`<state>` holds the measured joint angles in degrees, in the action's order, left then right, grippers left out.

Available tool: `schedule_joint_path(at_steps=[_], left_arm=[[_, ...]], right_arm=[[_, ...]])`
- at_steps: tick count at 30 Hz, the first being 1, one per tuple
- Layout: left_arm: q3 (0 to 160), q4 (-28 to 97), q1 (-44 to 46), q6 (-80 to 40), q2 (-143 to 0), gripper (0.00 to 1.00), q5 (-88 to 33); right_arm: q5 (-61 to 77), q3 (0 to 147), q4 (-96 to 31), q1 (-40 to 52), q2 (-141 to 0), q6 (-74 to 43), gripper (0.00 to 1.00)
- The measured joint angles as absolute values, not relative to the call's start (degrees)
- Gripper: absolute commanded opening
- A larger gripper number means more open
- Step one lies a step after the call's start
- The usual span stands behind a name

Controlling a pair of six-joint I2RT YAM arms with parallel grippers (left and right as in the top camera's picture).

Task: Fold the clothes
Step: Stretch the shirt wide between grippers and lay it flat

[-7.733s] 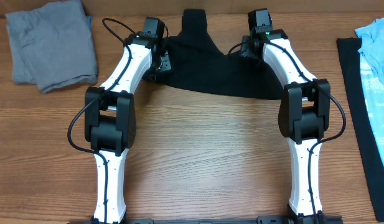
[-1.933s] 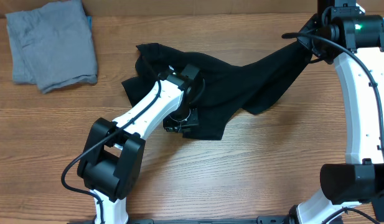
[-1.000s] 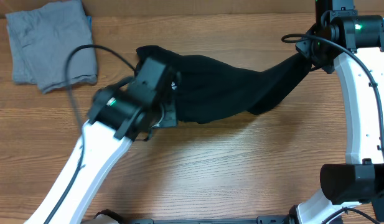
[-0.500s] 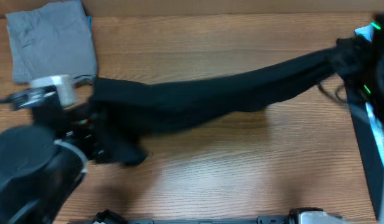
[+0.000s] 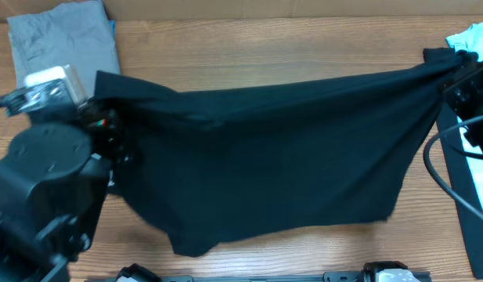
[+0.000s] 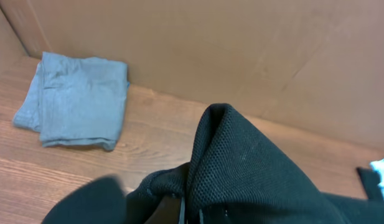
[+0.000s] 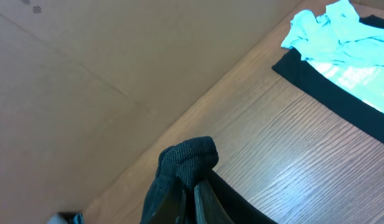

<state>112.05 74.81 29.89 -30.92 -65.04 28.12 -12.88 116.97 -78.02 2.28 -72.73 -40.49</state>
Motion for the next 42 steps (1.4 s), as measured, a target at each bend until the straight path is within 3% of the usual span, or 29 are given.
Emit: schedule_joint_path(at_steps=[17,22,31,32,34,35,36,37,38,42], left_arm=[[122.1,77.91,29.89,-30.04,-66.96,0.04,29.36],[122.41,72.25,27.49,-30.0,-75.68,0.04,30.79],[122.39,53.47,12.62,-26.89,-102.63,0.04,24.58],[122.39,51.96,11.11,-26.5,-105.38,0.07,23.51],[122.39,49.47,8.62,-25.54,-110.54,0.34,21.39],[122.39,47.99,7.6,-25.06,-113.3,0.59,20.49],[122.39,46.87,6.9,-24.62,-115.66,0.86,19.99],[122.39,45.52,6.39,-24.36,-117.82,1.0,19.62],[122.39,43.88,5.82,-24.14,-120.16,1.0,19.33],[122.39,40.1,5.02,-23.03,-127.61,1.0,18.2]], right_arm=[[-12.91,116.99,-76.58,2.28,-69.87,-40.45,0.04],[-12.95,116.99,-72.23,2.28,-77.01,-40.51,0.04],[-12.86,116.97,-56.64,2.02,-98.74,-40.49,0.05],[-12.84,116.97,-55.16,1.87,-101.08,-40.47,0.1],[-12.69,116.97,-53.49,1.58,-105.06,-40.32,0.19],[-12.67,116.97,-52.69,1.48,-107.15,-40.4,0.38],[-12.75,116.97,-51.72,1.37,-108.71,-40.36,0.63],[-12.86,116.97,-50.65,1.21,-110.5,-40.56,0.88],[-12.91,116.97,-49.98,1.1,-112.14,-40.49,0.98],[-12.82,116.97,-48.66,0.86,-117.82,-40.34,1.0]])
